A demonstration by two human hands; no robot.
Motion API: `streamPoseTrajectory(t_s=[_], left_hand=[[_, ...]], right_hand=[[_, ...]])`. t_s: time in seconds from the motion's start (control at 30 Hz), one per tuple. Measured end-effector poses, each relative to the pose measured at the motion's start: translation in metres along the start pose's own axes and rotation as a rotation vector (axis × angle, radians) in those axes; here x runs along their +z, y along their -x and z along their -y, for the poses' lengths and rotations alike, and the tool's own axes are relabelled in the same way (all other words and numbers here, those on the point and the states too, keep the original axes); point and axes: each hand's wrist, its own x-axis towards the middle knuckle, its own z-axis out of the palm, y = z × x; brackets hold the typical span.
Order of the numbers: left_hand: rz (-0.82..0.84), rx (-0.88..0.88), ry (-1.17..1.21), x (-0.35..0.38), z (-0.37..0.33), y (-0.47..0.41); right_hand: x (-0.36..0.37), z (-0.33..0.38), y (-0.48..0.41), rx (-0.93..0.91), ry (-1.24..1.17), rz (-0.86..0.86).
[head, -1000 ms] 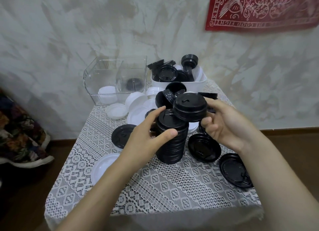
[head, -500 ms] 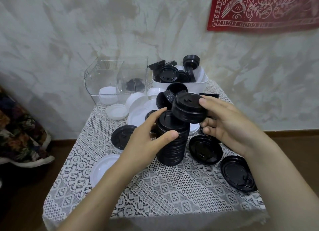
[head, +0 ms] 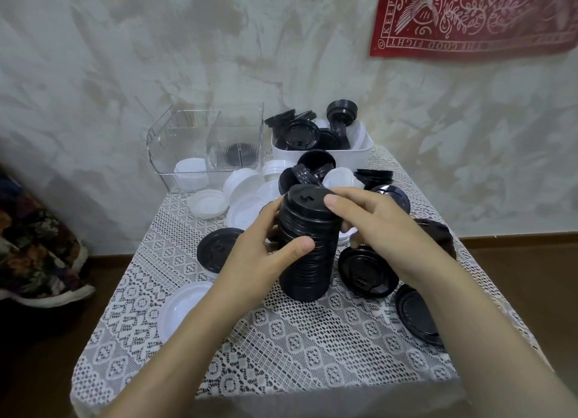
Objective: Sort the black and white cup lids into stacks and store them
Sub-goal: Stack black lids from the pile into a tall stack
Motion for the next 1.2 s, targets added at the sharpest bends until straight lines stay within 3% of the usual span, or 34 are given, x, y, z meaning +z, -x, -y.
streamPoseTrajectory(t_s=[0.23,0.6,0.93,1.2], left_hand=[[0.012,-0.012,0.037,0.000,-0.007,0.002],[0.091,0.011,0.046,-0.004,-0.005,0.007],[0.062,0.016,0.057,-0.005,0.005,0.004],[0.044,0.031,-0.073,-0.004,0.010,0.007]], right_hand=[[0.002,0.001,0.005,-0.096,0.071,0.124],[0.003,-0.007,0.006,-0.161,0.094,0.140],[0.003,-0.010,0.009,-0.152,0.084,0.095],[0.004,-0.015,0.010,-0.160,0.076,0.075]])
